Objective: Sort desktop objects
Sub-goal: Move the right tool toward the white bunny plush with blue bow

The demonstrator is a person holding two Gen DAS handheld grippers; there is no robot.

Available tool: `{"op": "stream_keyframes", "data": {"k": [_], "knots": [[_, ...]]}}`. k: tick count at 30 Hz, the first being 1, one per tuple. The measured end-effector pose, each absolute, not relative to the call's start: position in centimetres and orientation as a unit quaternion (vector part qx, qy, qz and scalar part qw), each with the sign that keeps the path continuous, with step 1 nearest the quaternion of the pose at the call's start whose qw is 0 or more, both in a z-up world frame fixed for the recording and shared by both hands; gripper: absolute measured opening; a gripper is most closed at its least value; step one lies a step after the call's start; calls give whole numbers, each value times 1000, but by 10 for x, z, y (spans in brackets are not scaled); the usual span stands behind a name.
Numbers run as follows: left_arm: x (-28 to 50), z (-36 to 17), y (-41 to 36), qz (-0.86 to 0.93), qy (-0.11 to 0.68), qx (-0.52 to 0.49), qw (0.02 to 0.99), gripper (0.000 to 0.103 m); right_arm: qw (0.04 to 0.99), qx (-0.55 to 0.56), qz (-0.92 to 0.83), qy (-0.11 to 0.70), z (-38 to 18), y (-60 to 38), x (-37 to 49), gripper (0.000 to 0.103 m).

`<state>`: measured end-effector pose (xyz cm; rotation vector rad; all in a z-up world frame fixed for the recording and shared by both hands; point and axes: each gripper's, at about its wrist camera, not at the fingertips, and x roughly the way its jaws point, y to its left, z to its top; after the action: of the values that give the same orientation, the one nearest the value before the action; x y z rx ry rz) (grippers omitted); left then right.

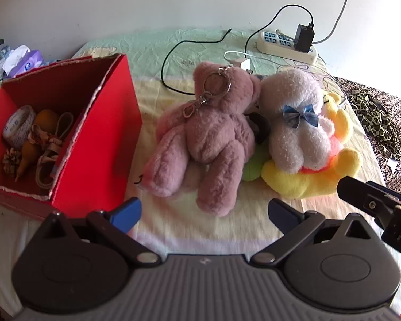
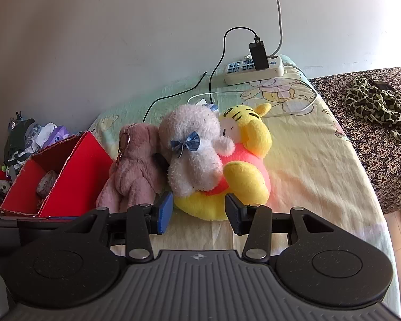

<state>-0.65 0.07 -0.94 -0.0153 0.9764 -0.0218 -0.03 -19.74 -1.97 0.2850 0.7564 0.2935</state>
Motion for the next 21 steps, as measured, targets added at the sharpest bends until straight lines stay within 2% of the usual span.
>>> {"op": "stream_keyframes", "data": {"k": [21], "knots": [[-6, -21, -10, -17, 500, 2, 866, 101, 903, 144, 139, 381, -33, -201, -3, 47]]}}
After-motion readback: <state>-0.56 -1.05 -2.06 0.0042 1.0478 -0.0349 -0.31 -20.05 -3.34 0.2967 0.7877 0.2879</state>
